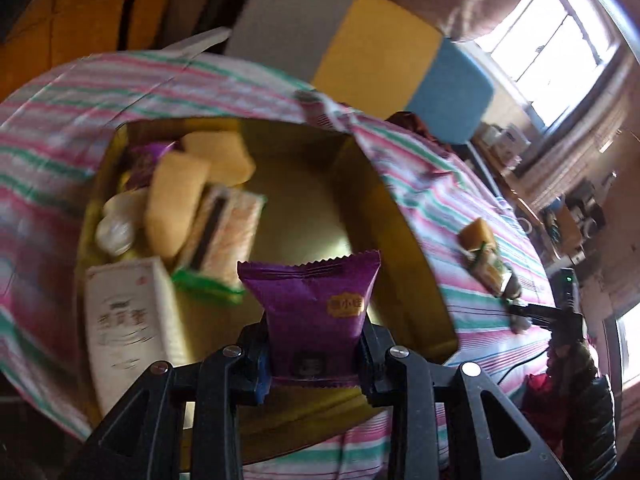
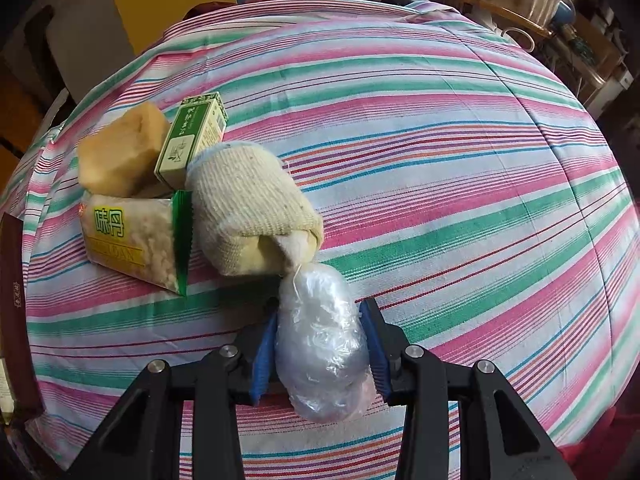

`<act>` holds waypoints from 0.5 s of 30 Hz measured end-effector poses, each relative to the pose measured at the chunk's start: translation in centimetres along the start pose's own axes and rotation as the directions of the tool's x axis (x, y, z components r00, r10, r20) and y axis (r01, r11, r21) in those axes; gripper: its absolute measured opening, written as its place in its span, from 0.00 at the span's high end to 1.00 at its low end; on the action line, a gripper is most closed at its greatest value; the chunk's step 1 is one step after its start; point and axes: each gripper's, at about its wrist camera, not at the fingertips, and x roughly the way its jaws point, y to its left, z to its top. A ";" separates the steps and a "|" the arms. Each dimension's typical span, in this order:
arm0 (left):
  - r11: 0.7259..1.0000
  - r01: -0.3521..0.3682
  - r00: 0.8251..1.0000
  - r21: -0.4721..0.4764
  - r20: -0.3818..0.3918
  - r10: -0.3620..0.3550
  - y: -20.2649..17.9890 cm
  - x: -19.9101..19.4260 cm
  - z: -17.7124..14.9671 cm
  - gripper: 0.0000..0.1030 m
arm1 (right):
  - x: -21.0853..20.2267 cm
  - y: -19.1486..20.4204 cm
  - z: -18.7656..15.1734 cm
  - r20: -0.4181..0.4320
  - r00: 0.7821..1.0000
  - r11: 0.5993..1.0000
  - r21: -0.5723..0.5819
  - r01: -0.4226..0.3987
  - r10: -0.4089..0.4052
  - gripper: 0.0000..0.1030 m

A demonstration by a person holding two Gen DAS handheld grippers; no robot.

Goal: Organize objects
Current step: 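Carry the purple packet into the gold tray and open the left tool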

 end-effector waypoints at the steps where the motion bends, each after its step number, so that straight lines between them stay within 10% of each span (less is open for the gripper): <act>1: 1.000 -0.009 1.000 -0.010 -0.013 0.009 0.5 0.2 -0.2 0.68 | 0.0 0.1 0.0 0.000 1.000 1.000 0.000 0.000 0.000 0.59; 15: 0.985 -0.165 0.968 0.049 -0.182 0.172 0.4 3.3 -0.6 0.68 | -0.4 -0.8 0.2 0.002 1.000 1.000 -0.006 0.008 -0.008 0.59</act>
